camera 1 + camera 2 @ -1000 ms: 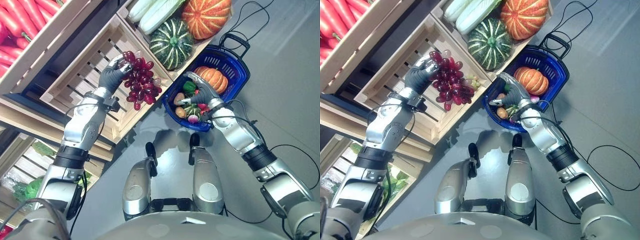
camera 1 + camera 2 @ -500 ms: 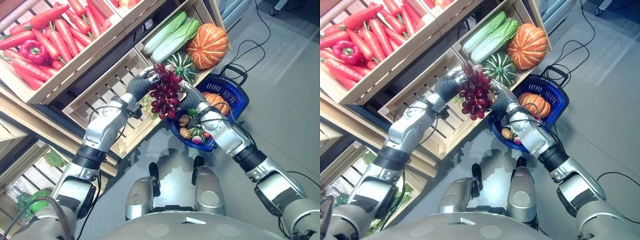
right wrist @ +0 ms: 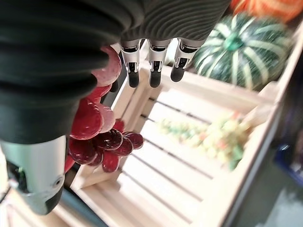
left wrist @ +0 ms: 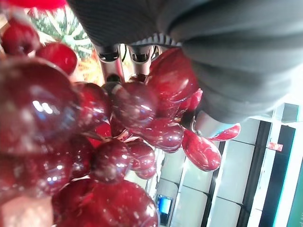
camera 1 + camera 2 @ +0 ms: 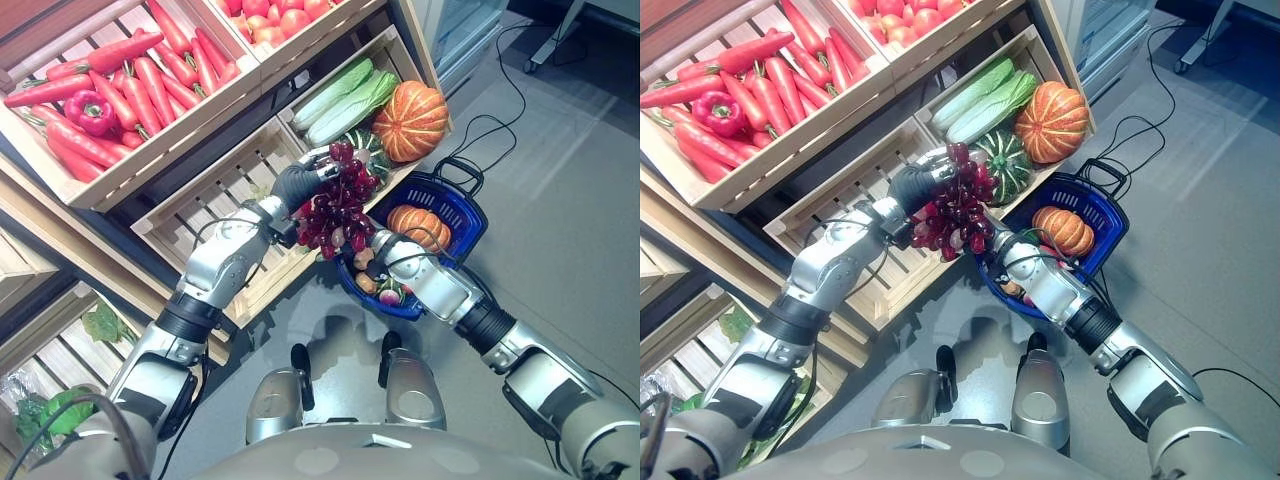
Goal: Pick up fruits and vegetables into the basket
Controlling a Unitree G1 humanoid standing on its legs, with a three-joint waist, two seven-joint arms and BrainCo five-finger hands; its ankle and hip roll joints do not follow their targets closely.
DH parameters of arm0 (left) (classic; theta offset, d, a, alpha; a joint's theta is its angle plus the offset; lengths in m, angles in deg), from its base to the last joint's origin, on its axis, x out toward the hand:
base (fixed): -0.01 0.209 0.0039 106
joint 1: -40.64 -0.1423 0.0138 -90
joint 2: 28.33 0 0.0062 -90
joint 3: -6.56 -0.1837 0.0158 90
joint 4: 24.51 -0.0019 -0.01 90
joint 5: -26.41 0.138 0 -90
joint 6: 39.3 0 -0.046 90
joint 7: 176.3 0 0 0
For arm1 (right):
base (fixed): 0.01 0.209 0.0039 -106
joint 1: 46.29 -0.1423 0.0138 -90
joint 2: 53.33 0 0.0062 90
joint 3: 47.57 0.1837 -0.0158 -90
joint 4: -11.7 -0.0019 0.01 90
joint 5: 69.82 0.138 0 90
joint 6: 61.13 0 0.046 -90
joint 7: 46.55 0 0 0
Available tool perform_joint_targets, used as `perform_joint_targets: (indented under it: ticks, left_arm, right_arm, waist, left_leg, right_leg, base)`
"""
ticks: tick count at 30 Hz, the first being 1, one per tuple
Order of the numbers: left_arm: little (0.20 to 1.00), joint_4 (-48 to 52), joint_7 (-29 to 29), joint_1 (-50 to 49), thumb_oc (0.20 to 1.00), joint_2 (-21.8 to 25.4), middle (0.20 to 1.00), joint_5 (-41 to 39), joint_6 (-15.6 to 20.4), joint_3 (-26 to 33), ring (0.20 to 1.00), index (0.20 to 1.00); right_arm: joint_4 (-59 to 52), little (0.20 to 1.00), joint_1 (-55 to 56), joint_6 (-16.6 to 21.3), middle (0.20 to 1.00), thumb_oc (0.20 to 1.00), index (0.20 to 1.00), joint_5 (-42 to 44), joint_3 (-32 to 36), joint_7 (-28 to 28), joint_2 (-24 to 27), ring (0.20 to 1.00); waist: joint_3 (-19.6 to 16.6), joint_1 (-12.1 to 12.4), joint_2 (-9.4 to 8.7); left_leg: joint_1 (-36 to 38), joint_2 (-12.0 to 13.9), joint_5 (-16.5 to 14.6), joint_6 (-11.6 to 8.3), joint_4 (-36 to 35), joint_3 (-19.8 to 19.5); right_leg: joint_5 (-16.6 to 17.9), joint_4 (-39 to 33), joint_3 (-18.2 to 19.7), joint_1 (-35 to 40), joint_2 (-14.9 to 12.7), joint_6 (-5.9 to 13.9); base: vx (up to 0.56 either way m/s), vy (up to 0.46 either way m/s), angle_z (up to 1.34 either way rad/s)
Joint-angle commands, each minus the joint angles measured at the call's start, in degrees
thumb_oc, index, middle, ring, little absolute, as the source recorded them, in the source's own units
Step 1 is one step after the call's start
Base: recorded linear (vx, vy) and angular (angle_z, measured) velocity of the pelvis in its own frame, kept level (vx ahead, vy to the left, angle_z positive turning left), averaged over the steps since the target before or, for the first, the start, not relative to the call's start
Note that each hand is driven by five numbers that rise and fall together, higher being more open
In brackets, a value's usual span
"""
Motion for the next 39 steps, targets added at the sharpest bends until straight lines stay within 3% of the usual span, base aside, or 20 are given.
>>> perform_joint_targets:
  ticks: [1,6,7,8,13,19,25,26,27,32,39]
  left_arm:
    - [0.200,8.8,-1.5,3.7,0.200,-2.1,0.200,-5.6,1.9,-2.5,0.200,0.200]
    - [0.200,9.3,-0.8,2.8,0.200,-2.9,0.200,-7.5,1.3,-3.0,0.200,0.200]
    - [0.200,9.2,-0.6,2.7,0.200,-3.1,0.200,-8.0,1.4,-3.2,0.200,0.200]
    - [0.200,9.3,-0.2,2.4,0.200,-3.5,0.200,-8.3,1.3,-3.3,0.200,0.200]
    - [0.200,9.4,0.6,1.5,0.200,-4.3,0.200,-9.4,1.7,-3.5,0.200,0.200]
    - [0.200,9.6,1.2,0.1,0.200,-4.9,0.200,-9.1,2.3,-3.1,0.200,0.200]
    - [0.200,9.9,1.5,-1.4,0.200,-4.8,0.200,-9.0,3.4,-2.4,0.200,0.200]
    - [0.200,10.0,1.7,-1.5,0.200,-4.7,0.200,-9.2,3.6,-2.2,0.200,0.200]
    - [0.200,10.1,1.8,-1.6,0.200,-4.7,0.200,-9.5,4.0,-2.1,0.200,0.200]
    - [0.200,11.0,2.9,-2.3,0.200,-5.3,0.200,-10.5,5.8,-1.7,0.200,0.200]
    - [0.200,11.6,3.4,-2.6,0.200,-5.9,0.200,-12.0,7.2,-1.4,0.200,0.200]
  right_arm:
    - [-3.2,1.000,-1.7,6.9,1.000,1.000,1.000,3.6,-1.2,1.7,-5.8,1.000]
    - [-4.6,1.000,-0.7,8.0,1.000,1.000,1.000,6.5,-1.0,2.9,-6.1,1.000]
    - [-4.8,0.928,-0.5,8.1,0.928,0.928,0.928,7.4,-0.9,3.1,-6.2,0.928]
    - [-5.0,0.200,-0.3,8.6,0.200,0.200,0.200,9.4,-0.7,3.6,-6.4,0.200]
    - [-5.7,0.200,1.8,10.1,0.200,0.200,0.200,15.0,0.7,2.6,-7.3,0.200]
    - [-5.8,0.200,3.6,11.4,0.200,0.200,0.200,14.7,2.0,2.7,-7.4,0.200]
    - [-6.4,0.200,5.5,9.3,0.200,0.200,0.200,12.6,3.0,-0.5,-6.3,0.200]
    - [-6.2,0.696,5.8,9.0,0.696,0.696,0.696,12.8,3.2,-2.0,-6.1,0.696]
    - [-5.7,1.000,6.1,8.6,1.000,1.000,1.000,12.7,3.7,-3.4,-6.0,1.000]
    - [-4.2,1.000,7.8,9.9,1.000,1.000,1.000,15.0,3.8,-6.4,-7.4,1.000]
    - [-4.1,1.000,8.3,11.7,1.000,1.000,1.000,17.5,3.2,-6.4,-8.8,1.000]
  waist:
    - [-0.6,-0.4,-2.05]
    - [-0.8,-0.5,-2.13]
    - [-0.9,-0.6,-2.15]
    - [-0.9,-0.6,-2.19]
    - [-0.8,-0.8,-2.15]
    - [-0.7,-1.1,-1.97]
    - [-0.7,-1.3,-1.96]
    - [-0.6,-1.4,-1.95]
    - [-0.6,-1.5,-1.95]
    - [-0.5,-1.9,-1.38]
    - [-0.4,-1.8,-0.88]
  left_leg:
    - [1.2,-0.8,-6.7,2.48,2.8,-0.1]
    - [1.6,-0.7,-6.8,2.53,2.8,0.0]
    - [1.7,-0.6,-6.8,2.55,2.9,0.1]
    - [1.8,-0.6,-6.8,2.57,2.9,0.1]
    - [2.2,-0.6,-6.8,2.61,2.8,0.1]
    - [2.4,-0.6,-6.7,2.68,2.7,0.2]
    - [2.6,-0.5,-6.5,2.74,2.5,0.4]
    - [2.7,-0.5,-6.5,2.76,2.5,0.5]
    - [2.8,-0.5,-6.5,2.79,2.4,0.5]
    - [3.2,-0.7,-6.4,2.85,2.0,0.6]
    - [3.5,-1.0,-6.3,2.85,1.5,0.7]
  right_leg:
    - [-2.8,-4.8,1.7,6.9,-3.1,5.33]
    - [-2.8,-4.9,1.7,7.2,-3.0,5.38]
    - [-2.8,-4.8,1.6,7.4,-3.0,5.37]
    - [-2.9,-4.8,1.7,7.5,-3.0,5.35]
    - [-2.8,-4.8,1.6,7.6,-2.9,5.43]
    - [-2.7,-5.0,1.7,7.8,-2.8,5.44]
    - [-2.7,-5.0,1.8,7.9,-2.8,5.39]
    - [-2.7,-5.0,1.8,8.0,-2.8,5.37]
    - [-2.7,-5.0,1.8,8.0,-2.8,5.34]
    - [-2.7,-5.2,2.1,8.1,-2.6,5.21]
    - [-2.6,-5.5,1.9,8.4,-3.0,5.39]
  base:
    - [0.00,0.000,0.00]
    - [0.00,0.000,0.00]
    - [0.00,0.000,0.00]
    - [0.02,-0.009,0.05]
    - [0.00,-0.002,0.01]
    - [0.00,0.000,0.01]
    - [0.00,0.000,0.00]
    - [0.00,0.000,0.00]
    - [0.00,0.000,0.00]
    - [0.00,0.032,-0.05]
    - [0.00,0.016,-0.05]
